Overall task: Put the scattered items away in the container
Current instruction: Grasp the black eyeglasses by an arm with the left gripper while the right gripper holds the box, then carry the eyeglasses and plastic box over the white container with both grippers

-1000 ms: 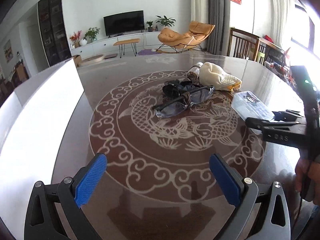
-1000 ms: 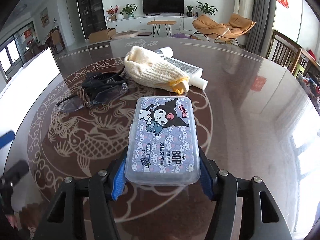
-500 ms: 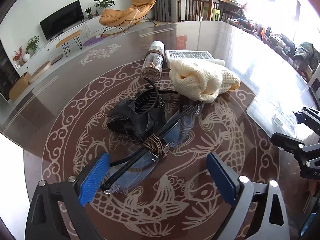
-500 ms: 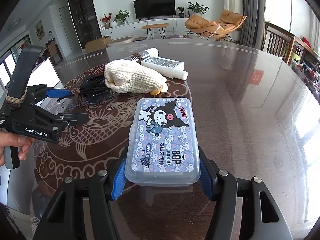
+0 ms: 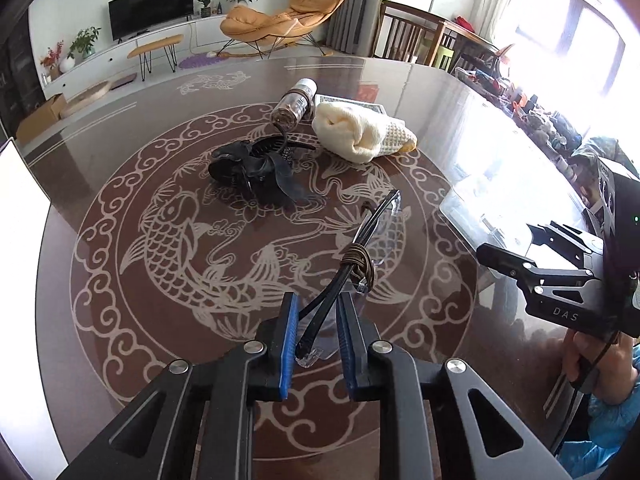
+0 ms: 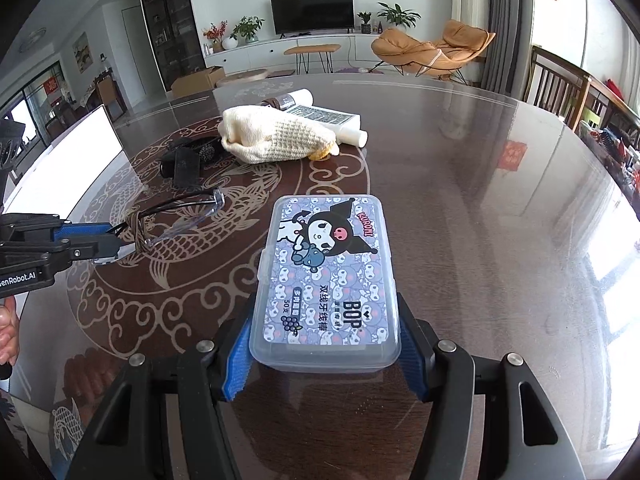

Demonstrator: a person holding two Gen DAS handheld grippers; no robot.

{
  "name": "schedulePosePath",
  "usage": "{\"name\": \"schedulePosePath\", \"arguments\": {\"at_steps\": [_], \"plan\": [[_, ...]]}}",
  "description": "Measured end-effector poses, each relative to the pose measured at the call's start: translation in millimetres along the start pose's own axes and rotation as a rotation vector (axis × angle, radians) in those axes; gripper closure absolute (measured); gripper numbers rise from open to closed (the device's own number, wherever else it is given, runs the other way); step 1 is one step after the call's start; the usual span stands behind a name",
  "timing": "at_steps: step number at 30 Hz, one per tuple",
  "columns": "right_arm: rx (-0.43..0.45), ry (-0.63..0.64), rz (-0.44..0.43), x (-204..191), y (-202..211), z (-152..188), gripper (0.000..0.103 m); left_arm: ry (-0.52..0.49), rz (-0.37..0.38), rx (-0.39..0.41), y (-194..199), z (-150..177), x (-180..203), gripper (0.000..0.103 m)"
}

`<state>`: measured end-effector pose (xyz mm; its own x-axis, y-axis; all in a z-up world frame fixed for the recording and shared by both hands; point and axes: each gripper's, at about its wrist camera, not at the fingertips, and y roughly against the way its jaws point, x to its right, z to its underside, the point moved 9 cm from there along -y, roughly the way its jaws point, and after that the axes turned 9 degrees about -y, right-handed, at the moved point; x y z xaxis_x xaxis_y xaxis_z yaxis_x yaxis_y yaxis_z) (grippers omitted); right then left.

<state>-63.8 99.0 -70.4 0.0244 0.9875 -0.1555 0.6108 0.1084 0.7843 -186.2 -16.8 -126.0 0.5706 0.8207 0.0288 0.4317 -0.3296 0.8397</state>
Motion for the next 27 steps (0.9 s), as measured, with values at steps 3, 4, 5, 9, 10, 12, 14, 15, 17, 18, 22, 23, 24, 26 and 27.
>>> {"name": "schedulePosePath", "arguments": {"at_steps": [3,4,5,9,10,12,14,15,17,18,22,23,24,26,27], "plan": [[-0.001,0.000,0.004,2,1,2,0.042,-0.029,-0.033,0.008,0,2,3,0.083],[-0.002,0.000,0.001,3,2,3,0.042,-0.024,-0.041,0.010,1,3,4,0.084],[-0.002,-0.001,-0.006,3,4,4,0.042,-0.018,-0.048,0.016,3,4,4,0.086],[0.006,-0.015,-0.060,1,21,11,0.042,0.055,-0.056,0.068,20,10,4,0.096],[0.009,-0.011,-0.071,-1,26,13,0.042,0.088,-0.050,0.084,26,13,3,0.096],[0.011,0.002,-0.088,-7,35,15,0.042,0.148,-0.051,0.118,41,19,-3,0.097],[0.023,0.018,-0.106,-16,45,14,0.042,0.183,-0.058,0.133,54,26,-8,0.097],[0.032,0.032,-0.106,-20,49,13,0.042,0.193,-0.067,0.126,58,29,-11,0.097],[0.044,0.047,-0.109,-28,54,12,0.042,0.184,-0.067,0.122,60,31,-13,0.097],[0.045,0.047,-0.110,-30,55,12,0.042,0.165,-0.060,0.122,59,29,-12,0.095],[0.041,0.032,-0.121,-35,56,14,0.042,0.086,-0.018,0.099,44,7,3,0.094],[0.036,0.028,-0.127,-36,57,16,0.042,0.067,-0.015,0.077,36,2,7,0.093],[0.033,0.026,-0.133,-38,58,18,0.042,0.055,-0.021,0.050,25,-2,8,0.093],[0.034,0.027,-0.137,-38,61,21,0.042,0.054,-0.023,0.009,5,-8,7,0.092],[0.035,0.026,-0.138,-38,63,22,0.042,0.058,-0.017,-0.001,-2,-11,7,0.090]]}}
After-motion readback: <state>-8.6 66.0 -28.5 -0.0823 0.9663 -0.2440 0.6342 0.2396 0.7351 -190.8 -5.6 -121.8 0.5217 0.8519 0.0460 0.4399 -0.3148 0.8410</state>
